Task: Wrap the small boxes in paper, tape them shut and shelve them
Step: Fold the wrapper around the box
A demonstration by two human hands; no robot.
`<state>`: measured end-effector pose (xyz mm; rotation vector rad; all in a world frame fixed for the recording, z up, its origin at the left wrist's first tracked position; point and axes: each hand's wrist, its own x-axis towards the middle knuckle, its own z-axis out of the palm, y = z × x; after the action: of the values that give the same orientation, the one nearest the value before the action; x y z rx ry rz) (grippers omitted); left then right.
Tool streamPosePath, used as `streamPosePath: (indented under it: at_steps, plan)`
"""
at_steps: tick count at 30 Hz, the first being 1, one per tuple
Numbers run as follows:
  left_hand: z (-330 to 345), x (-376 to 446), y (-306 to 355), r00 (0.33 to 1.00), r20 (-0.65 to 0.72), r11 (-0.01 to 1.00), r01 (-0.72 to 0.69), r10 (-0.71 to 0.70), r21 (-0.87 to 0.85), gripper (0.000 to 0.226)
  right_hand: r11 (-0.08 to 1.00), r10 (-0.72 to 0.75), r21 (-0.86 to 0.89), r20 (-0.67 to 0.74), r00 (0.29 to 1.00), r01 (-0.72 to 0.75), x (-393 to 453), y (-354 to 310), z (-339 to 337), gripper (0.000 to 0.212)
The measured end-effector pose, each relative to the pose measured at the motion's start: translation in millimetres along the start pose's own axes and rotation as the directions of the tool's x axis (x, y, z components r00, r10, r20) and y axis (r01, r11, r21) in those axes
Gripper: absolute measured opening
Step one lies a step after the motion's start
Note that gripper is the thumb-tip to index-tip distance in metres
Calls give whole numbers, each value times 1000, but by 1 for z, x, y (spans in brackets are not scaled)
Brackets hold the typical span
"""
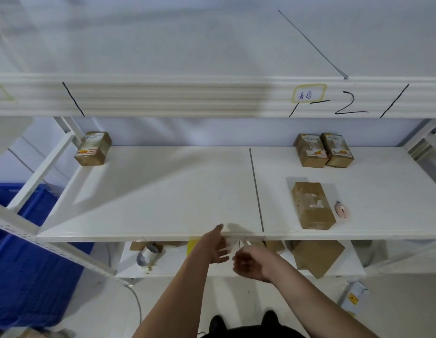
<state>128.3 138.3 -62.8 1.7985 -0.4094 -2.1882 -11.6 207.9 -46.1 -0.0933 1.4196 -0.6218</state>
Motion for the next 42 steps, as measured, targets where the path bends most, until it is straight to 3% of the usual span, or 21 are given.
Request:
streamPosePath:
  at_steps: [3,9,13,19,29,37,42]
  plan:
    - [3,-2,0,1000,3,997,9,-9,-82,42,998,-57,-13,15,998,57,-9,-18,5,23]
    - [10,-1,-1,999,31,985,-13,19,-174,46,996,-79,-53,-40,996,77,-21,-45,15,17]
    - [10,4,0,1000,-1,986,-25,25,-162,37,991,-95,-104,-81,992,87,-27,-53,18,19]
    - [12,15,1,996,-89,996,-30,23,-78,53,991,-56,-122,-86,995,46,-28,-64,25,16]
    - [14,16,3,987,-152,996,-57,45,-75,48,988,-57,-146,-86,995,44,-31,-73,31,15]
    - [13,10,7,991,-128,997,-34,25,-69,45,958,-121,-276,-144,982,77,-31,-75,36,17]
    - [21,15,1,980,-187,986,-93,66,-140,45,960,-156,-246,-56,986,137,-54,-93,45,19]
